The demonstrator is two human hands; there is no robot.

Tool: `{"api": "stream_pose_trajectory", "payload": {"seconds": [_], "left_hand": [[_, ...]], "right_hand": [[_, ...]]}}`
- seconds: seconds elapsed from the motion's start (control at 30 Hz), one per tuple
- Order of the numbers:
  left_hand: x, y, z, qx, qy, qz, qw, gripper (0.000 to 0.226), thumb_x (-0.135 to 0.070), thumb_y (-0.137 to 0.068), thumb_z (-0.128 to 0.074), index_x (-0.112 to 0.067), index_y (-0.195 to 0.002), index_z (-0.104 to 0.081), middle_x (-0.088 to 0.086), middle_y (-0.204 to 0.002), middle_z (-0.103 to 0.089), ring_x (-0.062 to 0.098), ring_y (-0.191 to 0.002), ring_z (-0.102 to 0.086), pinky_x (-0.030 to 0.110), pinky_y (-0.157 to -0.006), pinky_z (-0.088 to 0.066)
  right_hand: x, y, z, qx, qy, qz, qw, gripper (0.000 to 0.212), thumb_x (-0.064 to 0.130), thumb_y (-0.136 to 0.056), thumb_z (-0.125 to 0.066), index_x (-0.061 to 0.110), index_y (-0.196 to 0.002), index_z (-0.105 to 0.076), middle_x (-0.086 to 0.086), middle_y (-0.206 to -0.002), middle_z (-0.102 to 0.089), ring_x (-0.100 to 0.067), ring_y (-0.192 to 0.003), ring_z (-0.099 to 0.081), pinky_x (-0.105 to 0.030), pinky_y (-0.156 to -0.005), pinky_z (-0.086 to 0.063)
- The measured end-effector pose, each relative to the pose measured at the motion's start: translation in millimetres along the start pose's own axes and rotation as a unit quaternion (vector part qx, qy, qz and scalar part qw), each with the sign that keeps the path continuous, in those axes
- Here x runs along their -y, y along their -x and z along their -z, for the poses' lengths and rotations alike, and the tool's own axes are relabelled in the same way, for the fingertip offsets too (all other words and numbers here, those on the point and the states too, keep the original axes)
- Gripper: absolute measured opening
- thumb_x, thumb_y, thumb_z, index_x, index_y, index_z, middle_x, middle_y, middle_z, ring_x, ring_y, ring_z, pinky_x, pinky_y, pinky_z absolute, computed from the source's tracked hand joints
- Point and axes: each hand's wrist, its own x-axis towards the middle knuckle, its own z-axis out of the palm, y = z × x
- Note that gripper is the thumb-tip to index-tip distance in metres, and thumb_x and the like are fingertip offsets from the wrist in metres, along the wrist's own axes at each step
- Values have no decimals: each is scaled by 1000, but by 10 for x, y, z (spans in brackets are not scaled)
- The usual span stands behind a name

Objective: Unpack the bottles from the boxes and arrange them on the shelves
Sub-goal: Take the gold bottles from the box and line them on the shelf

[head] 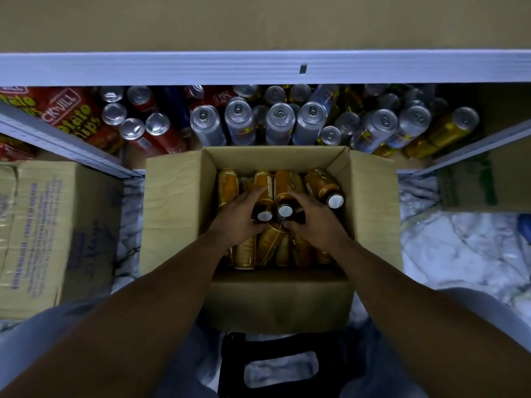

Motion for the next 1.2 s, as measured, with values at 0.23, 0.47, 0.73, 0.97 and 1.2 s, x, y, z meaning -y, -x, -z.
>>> {"api": "stream_pose_trajectory", "payload": {"seconds": [0.23,0.47,0.73,0.97,1.2], "left_hand": [[128,-189,-46,1,-6,10,1000,93,-53,-88,-69,-43,-157,-8,-2,-163,-33,37,-153,-12,62,-117,-28],[52,-218,-13,-13,-58,-30,998,87,-48,-93,-66,-33,-160,-13,0,-163,-34,33,-150,-23,43,-123,-5],[130,-195,-80,-58,-8,-75,996,72,-45,-97,-61,-33,-157,-24,0,-155,-46,24,-145,-36,36,-123,-5],[62,-271,2,-152,148,-30,977,59,-42,-99,-61,-32,-152,-37,-9,-148,-51,6,-132,-47,24,-101,-41],[-44,-505,147,-230,166,-74,956,37,-31,-101,-61,-22,-137,-56,-4,-126,-67,0,-113,-58,13,-93,-45]], "right_hand": [[-85,-158,-145,-38,-6,4,999,73,40,-89,-75,29,-151,-39,2,-154,-43,-22,-134,-49,-40,-104,-47],[-163,-262,-172,-42,22,32,998,77,40,-87,-76,27,-152,-39,2,-159,-38,-22,-138,-46,-41,-107,-47],[-152,-251,-196,-60,-28,22,998,71,43,-94,-67,32,-155,-32,1,-155,-46,-22,-134,-51,-38,-103,-48],[15,-371,-161,-133,-96,20,986,56,47,-99,-58,33,-148,-35,-1,-121,-67,-21,-100,-67,-35,-78,-53],[144,-638,-28,-189,-86,63,976,34,40,-102,-58,24,-131,-49,14,-89,-57,-5,-73,-52,-22,-66,-37]]}}
